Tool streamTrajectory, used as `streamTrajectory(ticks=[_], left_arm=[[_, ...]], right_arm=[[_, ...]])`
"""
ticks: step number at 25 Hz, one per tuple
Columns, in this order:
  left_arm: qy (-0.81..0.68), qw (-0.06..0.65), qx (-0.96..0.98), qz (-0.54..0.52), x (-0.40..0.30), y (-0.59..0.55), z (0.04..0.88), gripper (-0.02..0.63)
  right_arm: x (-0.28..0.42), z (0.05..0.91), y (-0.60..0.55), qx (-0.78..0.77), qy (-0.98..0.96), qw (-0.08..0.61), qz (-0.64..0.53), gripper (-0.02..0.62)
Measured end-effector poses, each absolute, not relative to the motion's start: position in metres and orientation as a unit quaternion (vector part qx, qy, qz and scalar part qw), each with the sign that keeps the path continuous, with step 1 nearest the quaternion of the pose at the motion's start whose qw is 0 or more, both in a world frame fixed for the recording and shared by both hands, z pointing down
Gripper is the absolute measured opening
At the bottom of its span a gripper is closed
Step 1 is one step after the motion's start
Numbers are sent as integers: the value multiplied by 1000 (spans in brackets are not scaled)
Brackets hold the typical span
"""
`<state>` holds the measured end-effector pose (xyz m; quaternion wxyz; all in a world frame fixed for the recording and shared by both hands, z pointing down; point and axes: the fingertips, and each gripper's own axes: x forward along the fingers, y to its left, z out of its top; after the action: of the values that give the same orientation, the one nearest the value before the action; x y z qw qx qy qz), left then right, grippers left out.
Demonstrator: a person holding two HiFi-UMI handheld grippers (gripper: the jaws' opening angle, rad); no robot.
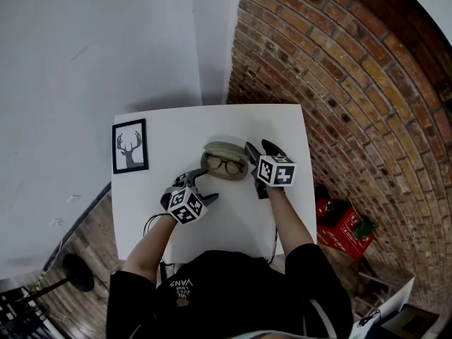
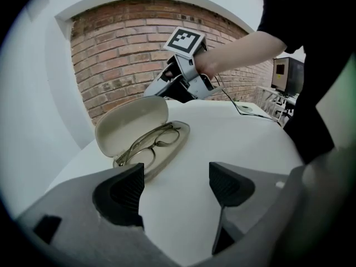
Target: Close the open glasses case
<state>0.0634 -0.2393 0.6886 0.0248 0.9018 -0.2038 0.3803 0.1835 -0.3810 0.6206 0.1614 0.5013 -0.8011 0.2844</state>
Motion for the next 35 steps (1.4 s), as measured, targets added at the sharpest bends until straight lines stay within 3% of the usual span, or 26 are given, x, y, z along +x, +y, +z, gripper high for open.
streamTrajectory(ticks=[10,17,35], left_arm=[[-237,20,902,359,57,-239,670,367],[-268,-12,898,348,57,-248,653,417],[-212,-1,887,410,72,-236,687,443]], right_arm=[[176,625,-339,488,-806,182,282,241],[172,632,-313,485,-807,193,277,236],[167,650,-296,487,-802,229,260,252]])
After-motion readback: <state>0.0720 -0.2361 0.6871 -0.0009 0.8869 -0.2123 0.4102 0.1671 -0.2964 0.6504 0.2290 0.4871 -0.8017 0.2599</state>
